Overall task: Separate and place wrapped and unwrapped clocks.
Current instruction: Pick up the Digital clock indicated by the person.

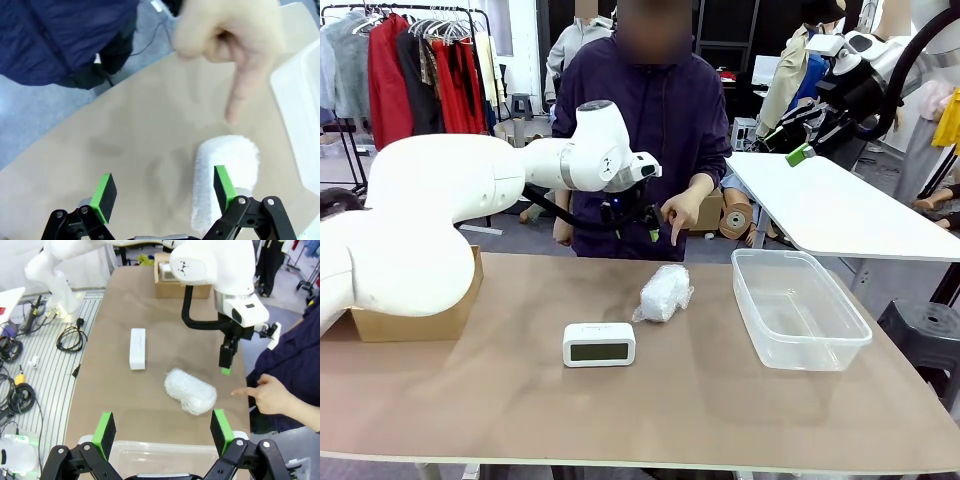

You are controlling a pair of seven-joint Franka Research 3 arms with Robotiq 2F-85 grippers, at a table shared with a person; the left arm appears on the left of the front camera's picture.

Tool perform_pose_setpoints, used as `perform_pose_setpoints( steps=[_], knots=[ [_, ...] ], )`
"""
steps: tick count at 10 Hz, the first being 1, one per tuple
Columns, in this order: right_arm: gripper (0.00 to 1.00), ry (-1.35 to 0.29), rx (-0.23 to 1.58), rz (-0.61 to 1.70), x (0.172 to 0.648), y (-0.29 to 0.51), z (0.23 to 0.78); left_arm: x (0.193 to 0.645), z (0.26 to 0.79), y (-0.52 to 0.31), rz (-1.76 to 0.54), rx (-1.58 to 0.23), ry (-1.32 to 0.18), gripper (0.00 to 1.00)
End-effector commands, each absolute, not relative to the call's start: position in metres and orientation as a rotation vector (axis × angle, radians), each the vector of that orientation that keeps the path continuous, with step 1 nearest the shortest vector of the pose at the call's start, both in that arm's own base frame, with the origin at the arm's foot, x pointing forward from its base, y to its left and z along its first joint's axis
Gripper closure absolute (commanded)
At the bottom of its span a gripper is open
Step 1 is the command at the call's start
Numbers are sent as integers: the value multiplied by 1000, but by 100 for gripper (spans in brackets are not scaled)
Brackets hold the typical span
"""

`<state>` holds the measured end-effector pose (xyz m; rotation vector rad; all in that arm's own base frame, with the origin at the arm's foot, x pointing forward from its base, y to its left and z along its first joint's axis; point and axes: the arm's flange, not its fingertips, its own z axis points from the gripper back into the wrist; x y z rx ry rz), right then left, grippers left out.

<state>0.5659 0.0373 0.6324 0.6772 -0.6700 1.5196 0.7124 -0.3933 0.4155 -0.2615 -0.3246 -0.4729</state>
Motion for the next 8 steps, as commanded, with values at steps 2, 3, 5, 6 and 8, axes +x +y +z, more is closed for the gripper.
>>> perform_pose_setpoints(
  steps=[2,3,5,6,8],
  knots=[
    [0,-653,656,1501,567,40,635,716,413,-431,-566,-318,-320,0],
    [0,-653,656,1501,567,40,635,710,408,-442,-631,-274,-312,0],
    [0,-653,656,1501,567,40,635,697,396,-459,-658,-300,-264,0],
    [0,-653,656,1501,567,40,635,690,394,-464,-670,-299,-249,0],
    [0,-653,656,1501,567,40,635,675,397,-471,-677,-299,-213,0]
  ],
)
